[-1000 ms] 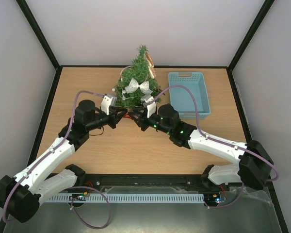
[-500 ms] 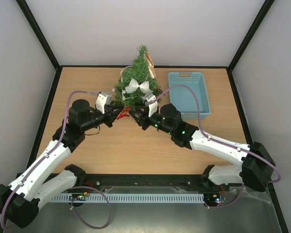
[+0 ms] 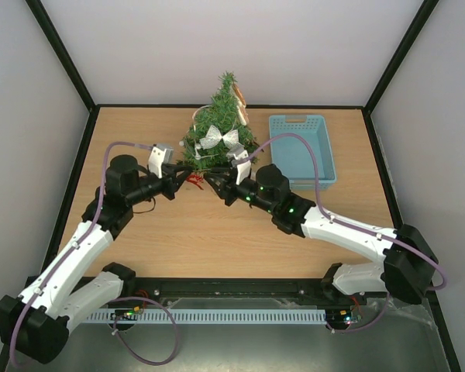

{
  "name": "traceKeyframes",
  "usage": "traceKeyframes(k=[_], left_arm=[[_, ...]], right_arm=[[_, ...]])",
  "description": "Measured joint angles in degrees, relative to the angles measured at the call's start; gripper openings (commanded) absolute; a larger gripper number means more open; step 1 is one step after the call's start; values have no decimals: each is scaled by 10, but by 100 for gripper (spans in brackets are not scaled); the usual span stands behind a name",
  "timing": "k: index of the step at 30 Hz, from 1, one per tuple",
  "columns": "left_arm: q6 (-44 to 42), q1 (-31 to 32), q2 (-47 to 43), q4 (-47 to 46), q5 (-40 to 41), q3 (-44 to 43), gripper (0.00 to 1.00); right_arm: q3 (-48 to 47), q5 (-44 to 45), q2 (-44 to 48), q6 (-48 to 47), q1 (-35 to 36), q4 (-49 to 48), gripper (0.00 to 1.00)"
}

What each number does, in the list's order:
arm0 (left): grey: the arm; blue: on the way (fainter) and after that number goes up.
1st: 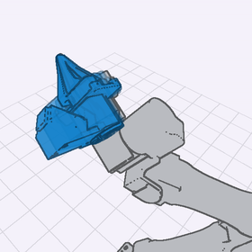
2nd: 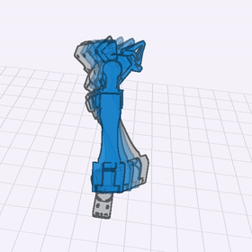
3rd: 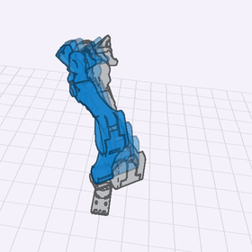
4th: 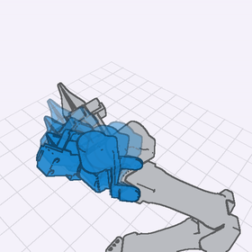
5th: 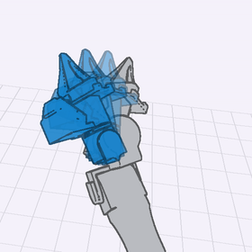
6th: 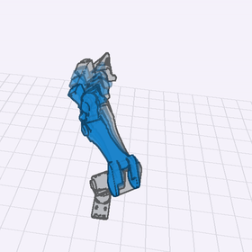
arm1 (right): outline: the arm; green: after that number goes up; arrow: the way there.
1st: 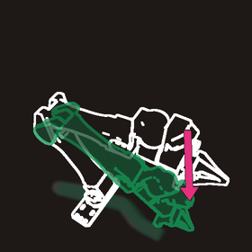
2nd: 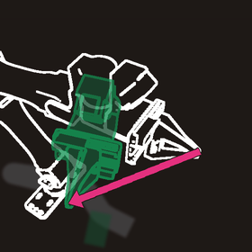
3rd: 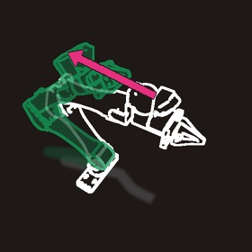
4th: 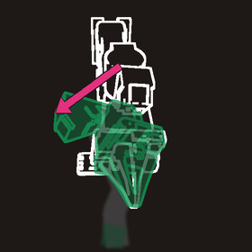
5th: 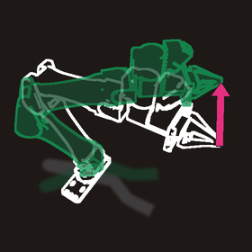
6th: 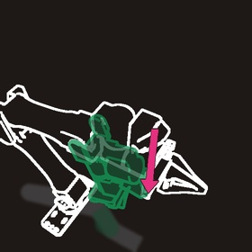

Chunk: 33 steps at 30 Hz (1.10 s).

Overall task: Decorate the small christmas tree
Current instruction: Hang the decoration item on the Christmas tree.

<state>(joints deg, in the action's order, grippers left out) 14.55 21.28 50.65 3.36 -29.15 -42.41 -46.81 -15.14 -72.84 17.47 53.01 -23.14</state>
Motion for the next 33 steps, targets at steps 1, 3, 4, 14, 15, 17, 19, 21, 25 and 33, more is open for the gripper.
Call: traceKeyframes(k=[1, 3, 4, 14, 15, 17, 19, 21, 25, 33], left_arm=[[0, -1, 1, 0, -3, 0, 2], [0, -4, 4, -1, -10, 0, 2], [0, -4, 5, -1, -15, 0, 2], [1, -5, 14, -13, -44, 0, 2], [1, -5, 15, -14, -46, 0, 2], [2, -5, 17, -15, -49, 0, 2], [3, -5, 19, -19, -52, 0, 3], [3, -5, 20, -22, -54, 0, 2], [5, -5, 21, -27, -57, 0, 2], [5, -7, 23, -28, -60, 0, 2]], right_arm=[[-1, -2, -2, 1, 0, -2, 27], [-6, -6, -9, 7, 0, -6, 27], [-8, -9, -12, 10, 0, -8, 27], [-19, -21, -33, 25, 0, -16, 27], [-22, -21, -36, 25, 0, -15, 27], [-26, -23, -40, 25, 0, -16, 27], [-26, -25, -42, 26, 0, -16, 27], [-26, -25, -42, 26, 0, -16, 26], [-29, -25, -47, 25, 0, -16, 21], [-32, -18, -50, 23, 1, -16, 2]])
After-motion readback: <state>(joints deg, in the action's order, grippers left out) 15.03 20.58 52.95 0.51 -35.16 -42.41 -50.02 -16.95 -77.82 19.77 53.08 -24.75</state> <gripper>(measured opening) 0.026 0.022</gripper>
